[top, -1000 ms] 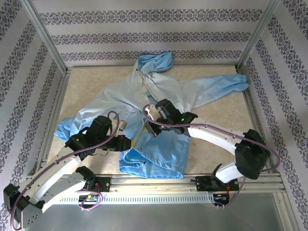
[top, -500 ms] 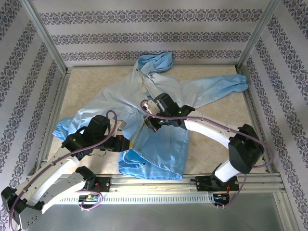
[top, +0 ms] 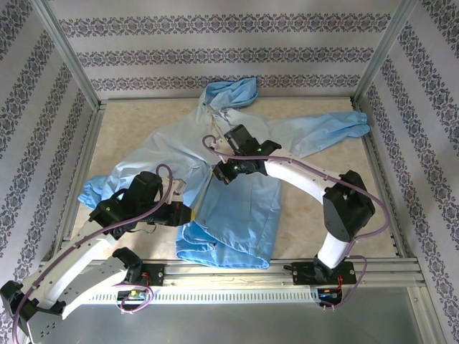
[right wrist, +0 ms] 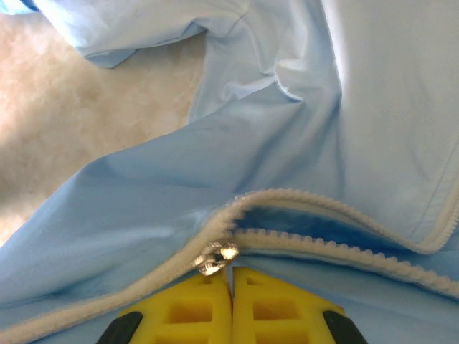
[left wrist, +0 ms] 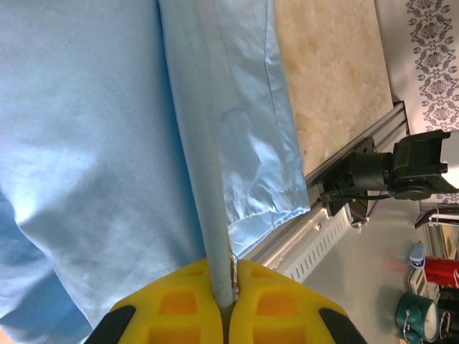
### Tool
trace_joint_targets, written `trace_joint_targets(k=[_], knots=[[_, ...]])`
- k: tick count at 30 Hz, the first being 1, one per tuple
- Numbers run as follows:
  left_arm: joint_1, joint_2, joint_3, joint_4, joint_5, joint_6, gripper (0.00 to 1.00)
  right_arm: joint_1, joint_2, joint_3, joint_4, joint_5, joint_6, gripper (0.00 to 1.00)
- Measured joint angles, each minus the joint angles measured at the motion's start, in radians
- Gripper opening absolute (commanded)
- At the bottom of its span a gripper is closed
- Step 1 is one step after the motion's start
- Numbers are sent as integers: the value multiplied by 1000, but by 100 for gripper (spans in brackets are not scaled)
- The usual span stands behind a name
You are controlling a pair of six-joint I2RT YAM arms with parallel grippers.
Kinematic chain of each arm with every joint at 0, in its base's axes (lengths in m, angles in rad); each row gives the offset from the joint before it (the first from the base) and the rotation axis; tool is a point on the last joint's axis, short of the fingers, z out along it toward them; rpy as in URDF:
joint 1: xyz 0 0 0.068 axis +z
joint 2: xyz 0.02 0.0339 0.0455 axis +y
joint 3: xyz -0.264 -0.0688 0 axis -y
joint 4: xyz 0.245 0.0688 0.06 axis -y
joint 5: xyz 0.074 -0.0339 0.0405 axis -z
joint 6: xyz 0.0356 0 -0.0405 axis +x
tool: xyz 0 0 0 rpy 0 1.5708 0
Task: Zip up the jacket
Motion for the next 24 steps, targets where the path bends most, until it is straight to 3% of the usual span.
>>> trace_joint_targets(k=[11,24], knots=[[5,-11,5,-22,-29,5,0,-55,50,82,-65,7,-33,0],[5,14,94,-33,-154,-3,0,-120,48,150,-112,-26,-56,0]])
